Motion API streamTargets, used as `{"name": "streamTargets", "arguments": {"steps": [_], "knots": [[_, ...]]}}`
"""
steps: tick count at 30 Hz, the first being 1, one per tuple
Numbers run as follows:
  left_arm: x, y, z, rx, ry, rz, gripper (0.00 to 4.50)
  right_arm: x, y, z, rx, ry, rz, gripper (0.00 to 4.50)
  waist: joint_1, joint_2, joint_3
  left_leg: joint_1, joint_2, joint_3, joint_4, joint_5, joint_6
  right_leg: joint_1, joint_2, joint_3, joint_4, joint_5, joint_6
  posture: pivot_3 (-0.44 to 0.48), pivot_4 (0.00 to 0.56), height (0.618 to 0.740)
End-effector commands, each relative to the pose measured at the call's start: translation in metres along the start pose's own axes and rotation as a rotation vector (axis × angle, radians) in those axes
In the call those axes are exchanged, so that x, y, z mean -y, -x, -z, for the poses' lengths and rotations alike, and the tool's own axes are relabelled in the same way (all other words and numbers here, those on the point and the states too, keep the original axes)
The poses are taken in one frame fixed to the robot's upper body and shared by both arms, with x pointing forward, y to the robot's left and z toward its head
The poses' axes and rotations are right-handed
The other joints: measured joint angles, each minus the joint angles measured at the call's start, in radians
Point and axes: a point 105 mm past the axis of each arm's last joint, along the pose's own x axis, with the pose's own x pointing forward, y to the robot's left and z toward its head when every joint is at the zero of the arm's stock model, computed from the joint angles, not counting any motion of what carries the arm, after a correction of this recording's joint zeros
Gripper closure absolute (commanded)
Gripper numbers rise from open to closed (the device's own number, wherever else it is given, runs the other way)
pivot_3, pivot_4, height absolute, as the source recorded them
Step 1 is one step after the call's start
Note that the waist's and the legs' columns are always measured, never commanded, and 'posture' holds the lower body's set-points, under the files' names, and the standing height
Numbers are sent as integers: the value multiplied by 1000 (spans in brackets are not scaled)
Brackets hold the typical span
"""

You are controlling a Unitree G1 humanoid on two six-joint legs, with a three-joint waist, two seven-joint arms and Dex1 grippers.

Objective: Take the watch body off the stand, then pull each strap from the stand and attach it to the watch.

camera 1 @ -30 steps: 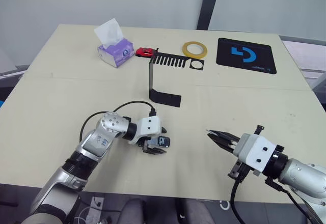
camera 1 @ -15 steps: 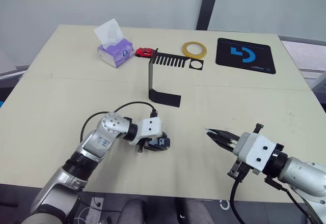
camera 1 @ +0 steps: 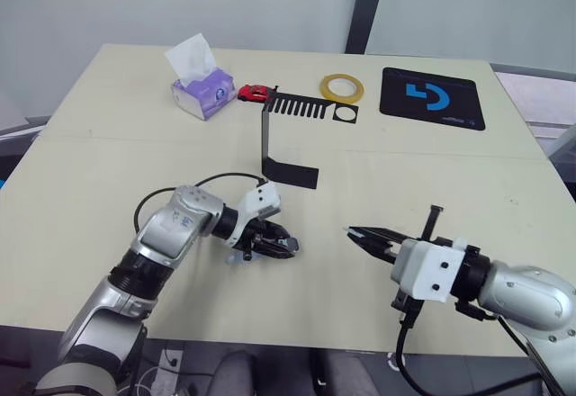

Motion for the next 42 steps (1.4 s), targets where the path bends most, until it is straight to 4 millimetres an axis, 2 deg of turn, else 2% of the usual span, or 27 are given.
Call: {"name": "streamTargets", "arguments": {"steps": [1, 7, 13, 21, 42], "knots": [[7, 6, -19, 59, 51, 37, 2805, 2, -9, -1, 0, 70, -25, 4500, 1, 0, 0, 0, 0, 0, 0, 0, 0, 0, 0, 0, 0, 0, 0, 0, 150, 738], [6, 8, -20, 66, 104, 48, 2805, -4, -21, 6, -17, 216, -111, 4500, 0, 0, 0, -1, 0, 0, 1, 0, 0, -1, -1, 1, 1, 0, 0, 0, 150, 738], [3, 8, -26, 87, 132, 52, 2805, -9, -26, 12, -36, 266, -158, 4500, 1, 0, 0, -1, 0, 0, 1, 0, 0, -1, -2, 1, 2, 0, 0, 0, 150, 738], [3, 7, -34, 123, 222, 80, 2805, -16, -31, 15, -43, 275, -155, 4500, 0, 0, 0, -1, -1, 0, 1, 0, 0, -2, -3, 0, 3, 0, 0, 0, 150, 738], [5, 9, -39, 130, 239, 91, 2805, -13, -40, 22, -75, 262, -125, 4500, 0, 0, 0, -1, -1, 0, 1, 1, -2, -2, -4, 0, 3, 0, 0, 0, 150, 738]]}}
